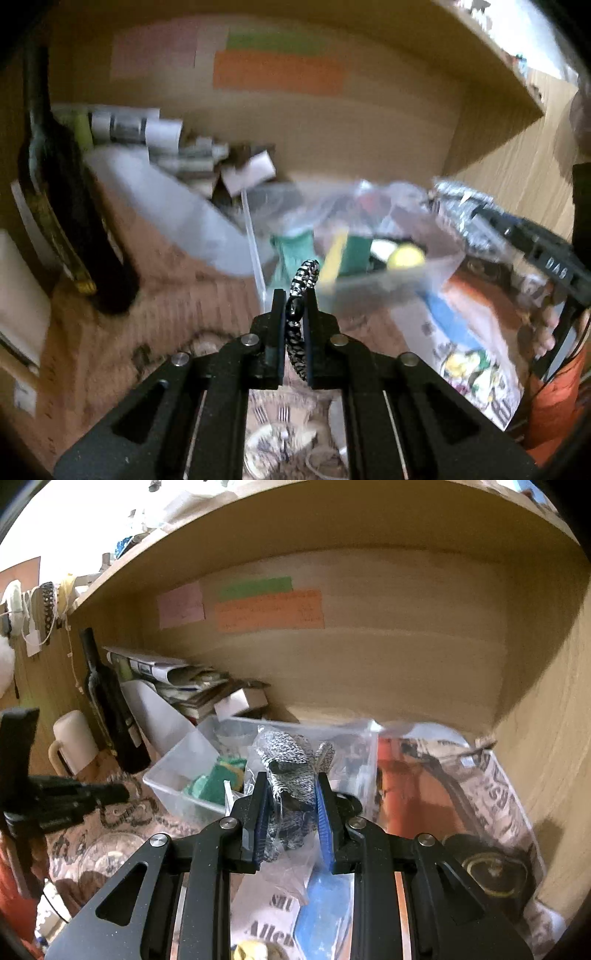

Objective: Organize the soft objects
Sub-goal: 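Grasp the black-and-white beaded bracelet with the left tool while the right tool holds the pouch, then lower bracelet and pouch into the clear box and open both tools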

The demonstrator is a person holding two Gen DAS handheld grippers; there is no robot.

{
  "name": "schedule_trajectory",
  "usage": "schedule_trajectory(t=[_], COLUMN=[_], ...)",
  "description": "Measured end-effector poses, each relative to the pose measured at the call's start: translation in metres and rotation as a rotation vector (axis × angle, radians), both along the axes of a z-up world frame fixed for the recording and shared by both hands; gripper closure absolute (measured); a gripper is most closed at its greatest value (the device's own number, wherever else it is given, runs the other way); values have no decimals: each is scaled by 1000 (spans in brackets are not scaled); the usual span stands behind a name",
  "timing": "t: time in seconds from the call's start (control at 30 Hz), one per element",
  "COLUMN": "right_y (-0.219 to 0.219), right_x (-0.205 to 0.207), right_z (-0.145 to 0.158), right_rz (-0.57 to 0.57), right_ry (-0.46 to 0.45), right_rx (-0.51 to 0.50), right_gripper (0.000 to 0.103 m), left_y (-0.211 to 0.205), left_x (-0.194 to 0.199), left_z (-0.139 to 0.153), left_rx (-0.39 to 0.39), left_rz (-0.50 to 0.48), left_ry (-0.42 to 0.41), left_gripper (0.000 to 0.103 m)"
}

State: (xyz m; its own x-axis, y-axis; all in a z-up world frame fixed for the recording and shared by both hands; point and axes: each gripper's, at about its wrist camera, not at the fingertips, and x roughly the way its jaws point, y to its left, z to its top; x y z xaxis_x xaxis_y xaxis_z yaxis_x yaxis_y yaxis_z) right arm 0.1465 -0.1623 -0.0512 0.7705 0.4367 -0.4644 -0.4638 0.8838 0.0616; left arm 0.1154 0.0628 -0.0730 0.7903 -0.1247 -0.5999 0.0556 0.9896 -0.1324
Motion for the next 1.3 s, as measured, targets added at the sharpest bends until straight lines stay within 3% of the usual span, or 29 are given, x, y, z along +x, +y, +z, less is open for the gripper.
schedule_trajectory(t=[0.27, 0.6, 0.83, 0.97, 1.03, 1.1, 1.2, 1.3], right_y=[23, 49, 57, 57, 56, 55, 52, 45], right_x=[20, 54, 65, 63, 59, 57, 51, 41], right_z=[1, -27, -42, -43, -40, -37, -28, -17], right_rz=[29, 49, 66, 63, 59, 58, 53, 43], right_ry=[-19, 62, 107, 87, 68, 58, 41, 10], right_rx=[-34, -111, -147, -159, -159, -156, -148, -131], right_gripper=[81, 81, 78, 56, 51, 47, 44, 32], left_y=[-3, -8, -13, -13, -13, -12, -12, -12], left_x=[44, 99, 108, 104, 101, 94, 83, 68], left_z=[14, -20, -32, -30, -28, -24, -14, -3], left_rx=[13, 48, 50, 45, 40, 35, 26, 25], left_rz=[-2, -5, -19, -27, -29, -24, -23, -22], left_ry=[-24, 86, 123, 123, 117, 101, 73, 38], left_gripper=[96, 96, 95, 87, 80, 66, 58, 49])
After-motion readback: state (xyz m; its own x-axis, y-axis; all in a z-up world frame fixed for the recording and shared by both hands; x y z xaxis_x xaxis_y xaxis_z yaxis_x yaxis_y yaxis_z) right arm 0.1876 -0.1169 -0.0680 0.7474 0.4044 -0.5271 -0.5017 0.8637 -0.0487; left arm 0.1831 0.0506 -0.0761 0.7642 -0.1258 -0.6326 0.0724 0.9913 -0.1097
